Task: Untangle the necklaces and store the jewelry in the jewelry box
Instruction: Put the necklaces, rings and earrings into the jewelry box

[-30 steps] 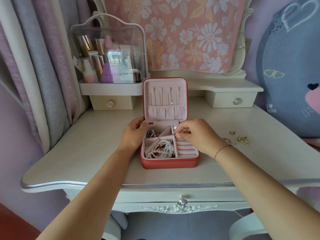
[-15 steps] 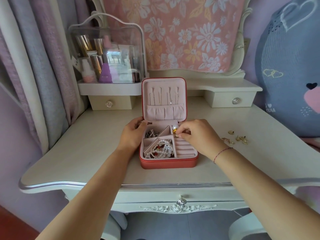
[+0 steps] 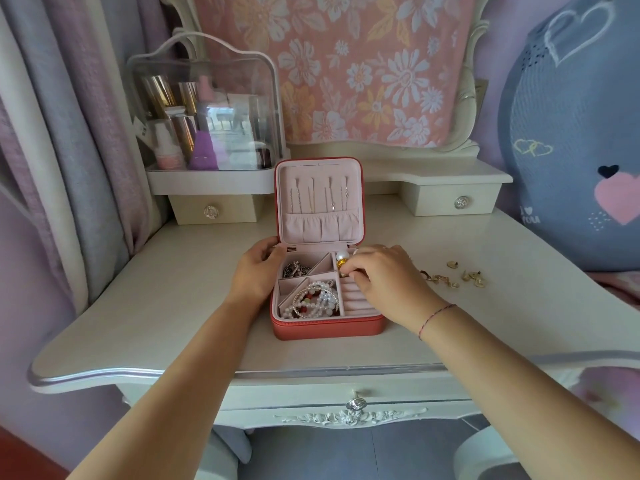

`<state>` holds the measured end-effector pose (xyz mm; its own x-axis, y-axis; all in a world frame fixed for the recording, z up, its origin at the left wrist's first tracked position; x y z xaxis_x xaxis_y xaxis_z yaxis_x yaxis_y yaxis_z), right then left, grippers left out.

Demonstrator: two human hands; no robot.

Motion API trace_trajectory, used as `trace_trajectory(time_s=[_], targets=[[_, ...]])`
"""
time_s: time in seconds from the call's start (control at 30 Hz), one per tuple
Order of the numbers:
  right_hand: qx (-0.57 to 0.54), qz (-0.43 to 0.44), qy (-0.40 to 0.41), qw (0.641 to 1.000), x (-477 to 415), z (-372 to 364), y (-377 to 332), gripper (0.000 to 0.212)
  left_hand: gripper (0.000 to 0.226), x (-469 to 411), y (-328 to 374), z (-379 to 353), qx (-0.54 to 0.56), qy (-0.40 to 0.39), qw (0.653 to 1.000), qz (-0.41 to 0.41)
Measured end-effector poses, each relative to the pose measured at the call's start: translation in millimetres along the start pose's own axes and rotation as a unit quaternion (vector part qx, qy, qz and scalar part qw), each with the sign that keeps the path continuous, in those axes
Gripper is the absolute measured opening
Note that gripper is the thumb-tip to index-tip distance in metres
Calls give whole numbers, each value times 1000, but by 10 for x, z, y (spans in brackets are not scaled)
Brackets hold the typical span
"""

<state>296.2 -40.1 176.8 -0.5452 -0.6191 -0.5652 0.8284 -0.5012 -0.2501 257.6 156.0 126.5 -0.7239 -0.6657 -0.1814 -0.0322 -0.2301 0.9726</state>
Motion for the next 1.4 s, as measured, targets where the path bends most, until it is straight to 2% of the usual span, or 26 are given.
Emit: trace_trajectory(time_s=[0.1,0.23,0.33,0.47,0.63,0.77,1.03,1.1,1.2,1.27,1.33,1.4], targets=[[-36,-18,13,999,27,5,53,21,18,1,8,-2,1,3,1000,0],[-132,-97,65,984,91,236,342,19,17,-20,-8,-8,3,0,1000,1],[-124,-184,116,968,152,448,839,16,17,-41,-27,-12,-1,-5,1000,0],[-64,-262,78,960,205,484,1398,19,20,-39,-32,-14,3,-3,1000,4],[-45,-239,-12,970,86,286,1374,15,18,-36,-31,-9,-1,-4,1000,3],[31,-204,-62,976,-7,113,1298,10,17,-33,-36,-8,1,-5,1000,4],[59,-218,-73,971,-99,68,1282,13,16,-31,-29,-10,15,2,1000,11],[20,-231,-30,972,-106,182,1217,13,16,-23,-20,-9,16,4,1000,11],[-187,-251,27,949,-69,304,920,13,16,-21,-7,-10,17,5,1000,10],[-290,-230,14,929,-48,267,617,14,15,-22,-10,-12,18,4,1000,13],[-308,-203,-19,929,-16,147,372,11,16,-9,1,-14,18,5,1000,13],[-269,-177,-44,946,11,26,239,10,15,1,5,-13,16,4,1000,11]])
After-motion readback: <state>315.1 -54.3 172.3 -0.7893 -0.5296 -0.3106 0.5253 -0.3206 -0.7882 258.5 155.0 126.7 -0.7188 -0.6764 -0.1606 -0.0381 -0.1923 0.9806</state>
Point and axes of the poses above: each hand's wrist, its own x-axis away from the middle knuckle, its own z-axis out of the back of the hand, y = z × x, the point moved 9 cm from there along -x, towards the middle knuckle, and after that the axes turned 6 degrees about y, right-handed, at the moved point
